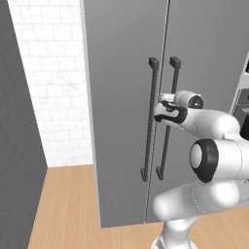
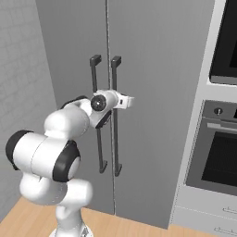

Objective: Grab a lemon wedge from the fridge and one ice cube from the ice bowl, and put them in the glass of lemonade.

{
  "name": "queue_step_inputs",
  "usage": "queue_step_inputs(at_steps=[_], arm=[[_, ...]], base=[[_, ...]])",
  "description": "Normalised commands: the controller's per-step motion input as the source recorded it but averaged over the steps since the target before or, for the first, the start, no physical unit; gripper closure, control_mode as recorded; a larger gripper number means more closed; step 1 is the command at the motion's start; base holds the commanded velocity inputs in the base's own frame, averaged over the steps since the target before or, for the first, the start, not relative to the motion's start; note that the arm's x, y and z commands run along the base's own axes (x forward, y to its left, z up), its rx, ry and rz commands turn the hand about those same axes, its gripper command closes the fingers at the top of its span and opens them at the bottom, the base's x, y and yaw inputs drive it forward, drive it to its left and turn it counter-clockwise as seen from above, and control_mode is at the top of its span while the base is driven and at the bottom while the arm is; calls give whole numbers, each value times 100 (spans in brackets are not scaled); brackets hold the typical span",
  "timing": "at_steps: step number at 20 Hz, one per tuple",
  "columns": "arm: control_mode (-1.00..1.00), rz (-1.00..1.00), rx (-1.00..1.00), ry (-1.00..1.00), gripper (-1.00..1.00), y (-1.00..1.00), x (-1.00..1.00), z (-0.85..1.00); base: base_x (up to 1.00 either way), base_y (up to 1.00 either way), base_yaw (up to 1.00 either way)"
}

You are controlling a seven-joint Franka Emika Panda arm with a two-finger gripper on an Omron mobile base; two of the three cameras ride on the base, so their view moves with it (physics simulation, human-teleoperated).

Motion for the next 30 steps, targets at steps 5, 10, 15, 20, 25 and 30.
queue_step_inputs(at_steps=[5, 10, 15, 20, 25, 30], arm=[[-100, -1, 0, 17, 100, -1, 34, 3], [-100, 0, 0, 36, 100, -15, -24, 18], [-100, 0, 0, 32, 100, -24, -46, 37], [-100, 0, 0, 24, 100, -40, -88, 57], [-100, 0, 2, 21, 100, -57, -100, 50], [-100, 0, 5, 23, 100, -71, -100, 47]], base=[[0, 0, 0], [0, 0, 0], [0, 0, 0], [0, 0, 0], [0, 0, 0], [0, 0, 0]])
